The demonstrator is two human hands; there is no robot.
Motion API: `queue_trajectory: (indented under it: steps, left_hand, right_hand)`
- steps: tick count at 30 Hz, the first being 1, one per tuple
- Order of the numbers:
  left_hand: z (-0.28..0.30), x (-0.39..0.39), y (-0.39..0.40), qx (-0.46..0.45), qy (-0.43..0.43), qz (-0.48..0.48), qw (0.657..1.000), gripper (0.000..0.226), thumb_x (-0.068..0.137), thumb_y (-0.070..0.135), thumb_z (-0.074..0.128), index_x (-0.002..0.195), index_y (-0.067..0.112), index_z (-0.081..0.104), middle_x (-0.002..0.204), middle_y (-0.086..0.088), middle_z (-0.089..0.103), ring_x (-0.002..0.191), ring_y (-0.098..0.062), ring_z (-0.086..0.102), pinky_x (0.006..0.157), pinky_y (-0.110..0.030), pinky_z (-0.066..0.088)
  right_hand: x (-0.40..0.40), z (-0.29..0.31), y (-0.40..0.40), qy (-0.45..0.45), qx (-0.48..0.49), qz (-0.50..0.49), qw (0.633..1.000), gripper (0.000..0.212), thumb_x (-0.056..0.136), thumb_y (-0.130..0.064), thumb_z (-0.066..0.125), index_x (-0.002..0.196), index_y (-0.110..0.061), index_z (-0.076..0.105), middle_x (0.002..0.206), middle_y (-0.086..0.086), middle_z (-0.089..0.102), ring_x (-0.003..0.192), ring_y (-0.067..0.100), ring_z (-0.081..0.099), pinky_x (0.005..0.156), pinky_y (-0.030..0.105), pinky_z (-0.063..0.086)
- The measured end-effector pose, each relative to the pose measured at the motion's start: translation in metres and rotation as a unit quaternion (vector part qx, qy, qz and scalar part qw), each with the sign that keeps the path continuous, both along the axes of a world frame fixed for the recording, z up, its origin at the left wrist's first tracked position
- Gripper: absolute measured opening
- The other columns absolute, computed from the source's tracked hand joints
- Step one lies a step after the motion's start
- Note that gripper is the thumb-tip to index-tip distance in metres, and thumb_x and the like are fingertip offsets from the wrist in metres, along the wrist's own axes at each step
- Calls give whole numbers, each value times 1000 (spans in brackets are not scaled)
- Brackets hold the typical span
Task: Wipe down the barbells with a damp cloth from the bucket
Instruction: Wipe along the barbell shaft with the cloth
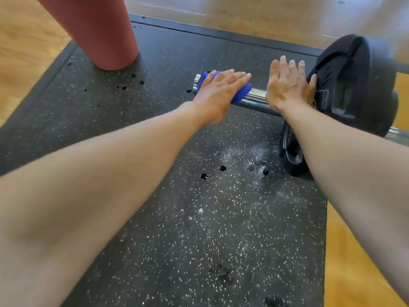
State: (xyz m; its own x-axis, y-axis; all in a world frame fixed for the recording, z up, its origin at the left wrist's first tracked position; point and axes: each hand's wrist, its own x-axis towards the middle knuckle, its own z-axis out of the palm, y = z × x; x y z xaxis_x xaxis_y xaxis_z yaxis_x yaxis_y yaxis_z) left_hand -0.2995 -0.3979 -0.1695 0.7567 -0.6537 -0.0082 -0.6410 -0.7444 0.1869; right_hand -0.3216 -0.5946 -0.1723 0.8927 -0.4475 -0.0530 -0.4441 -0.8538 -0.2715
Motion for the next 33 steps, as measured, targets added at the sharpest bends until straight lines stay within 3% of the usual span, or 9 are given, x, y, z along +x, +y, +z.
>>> queue_trajectory:
  steps: [4, 9, 16, 21, 26, 31, 33]
  left_hand:
    - [-1, 5, 30, 0, 3, 103, 995, 87, 90, -8, 51, 163, 24, 17, 168, 6, 21, 157, -22, 8, 127, -48, 0]
    - [-7, -38, -32, -34, -8, 5, 999, 90, 89, 0, 60, 163, 24, 15, 167, 8, 22, 156, -20, 10, 125, -48, -3]
    - [-4, -38, 5, -38, -5, 84, 996, 78, 92, 1, 53, 161, 24, 24, 163, 7, 29, 153, -20, 18, 125, -46, -2]
    - [-5, -65, -11, -46, 0, 19, 999, 87, 91, -2, 57, 163, 22, 15, 167, 7, 23, 155, -20, 12, 125, -46, -3]
    - [-14, -71, 31, -59, -33, 151, 986, 89, 90, -8, 54, 163, 23, 14, 168, 9, 19, 157, -18, 6, 126, -44, -7]
    - [-19, -113, 9, -87, -44, 57, 994, 94, 87, -8, 59, 164, 24, 15, 169, 10, 19, 157, -19, 9, 126, -43, -2]
    - [-20, -108, 23, -87, -49, 68, 993, 90, 89, -9, 56, 163, 26, 18, 168, 10, 22, 156, -18, 12, 126, -42, -2]
  right_hand:
    - [-10, -2, 4, -8, -14, -1, 1000, 71, 102, -62, -1, 163, -28, 10, 170, 1, 8, 157, 19, -3, 125, 51, -4]
    - [-19, -2, 10, -20, -22, -14, 999, 70, 102, -62, 1, 163, -28, 12, 170, 2, 11, 157, 19, -1, 125, 51, -2]
    - [-36, -5, 20, -35, -1, -14, 999, 69, 102, -62, 2, 162, -29, 12, 170, 1, 11, 157, 19, 1, 125, 51, 0]
    - [-50, -9, 26, -55, -21, -22, 998, 69, 103, -62, 3, 162, -29, 13, 169, 3, 14, 157, 20, 3, 125, 51, 3]
    - [-64, -8, 36, -40, -27, -13, 999, 70, 102, -64, 1, 162, -30, 13, 169, 3, 15, 157, 21, 4, 125, 50, 1]
    - [-84, -8, 46, -20, -32, -13, 999, 70, 102, -62, 1, 162, -30, 14, 169, 5, 18, 157, 23, 6, 125, 49, 1]
    - [-94, -8, 49, -18, -30, -10, 999, 69, 103, -62, 1, 162, -29, 15, 168, 5, 20, 157, 23, 7, 125, 49, 1]
